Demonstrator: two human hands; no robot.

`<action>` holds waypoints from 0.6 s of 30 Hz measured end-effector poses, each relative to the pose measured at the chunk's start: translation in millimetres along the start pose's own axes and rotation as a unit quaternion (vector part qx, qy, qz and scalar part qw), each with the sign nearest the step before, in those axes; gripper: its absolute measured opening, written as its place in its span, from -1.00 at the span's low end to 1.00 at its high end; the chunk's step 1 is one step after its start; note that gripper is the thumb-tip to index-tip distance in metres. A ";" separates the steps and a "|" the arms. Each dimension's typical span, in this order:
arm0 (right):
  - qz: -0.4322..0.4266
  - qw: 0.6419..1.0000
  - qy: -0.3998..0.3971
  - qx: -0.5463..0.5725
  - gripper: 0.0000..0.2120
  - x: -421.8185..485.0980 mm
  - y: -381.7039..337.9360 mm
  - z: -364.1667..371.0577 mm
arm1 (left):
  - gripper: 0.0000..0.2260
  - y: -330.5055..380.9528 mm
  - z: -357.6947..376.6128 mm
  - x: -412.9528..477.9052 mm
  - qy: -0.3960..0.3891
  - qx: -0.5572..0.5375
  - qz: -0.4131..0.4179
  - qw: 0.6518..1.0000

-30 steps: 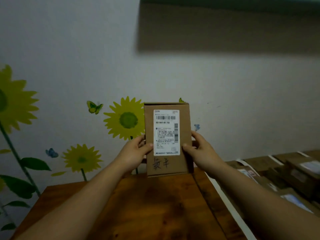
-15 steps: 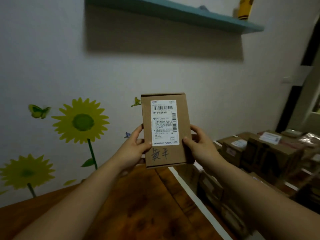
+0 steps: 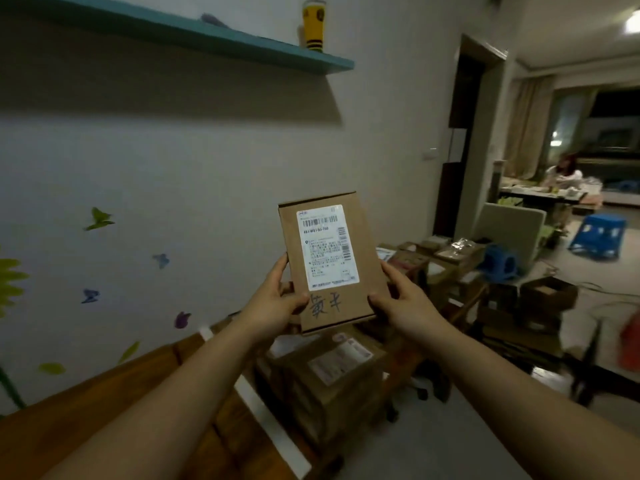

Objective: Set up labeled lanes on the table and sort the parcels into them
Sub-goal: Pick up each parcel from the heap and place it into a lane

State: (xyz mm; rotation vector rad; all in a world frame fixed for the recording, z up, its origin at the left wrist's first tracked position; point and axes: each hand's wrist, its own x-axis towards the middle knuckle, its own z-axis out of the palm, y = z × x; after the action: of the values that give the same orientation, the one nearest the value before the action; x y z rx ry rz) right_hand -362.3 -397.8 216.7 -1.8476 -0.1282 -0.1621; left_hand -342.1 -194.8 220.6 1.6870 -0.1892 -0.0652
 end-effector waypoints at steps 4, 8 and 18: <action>0.024 0.998 0.058 0.004 -0.44 1.3 34.2 -73.8 | -0.33 2.4 77.4 25.2 -0.044 -0.026 0.003 0.999; 0.029 0.995 0.094 0.025 -0.45 8.6 63.4 -127.1 | -0.33 5.4 134.3 60.3 -0.071 -0.013 0.007 0.997; 0.028 0.982 0.186 -0.020 -0.49 96.4 119.3 -235.3 | -0.24 2.9 245.5 194.4 -0.147 0.030 0.037 0.988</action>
State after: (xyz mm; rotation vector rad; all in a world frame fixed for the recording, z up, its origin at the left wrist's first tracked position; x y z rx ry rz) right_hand -257.6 -656.7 185.6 -1.8259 0.1885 -0.4687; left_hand -188.7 -467.4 205.7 1.7225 -0.4788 -0.2569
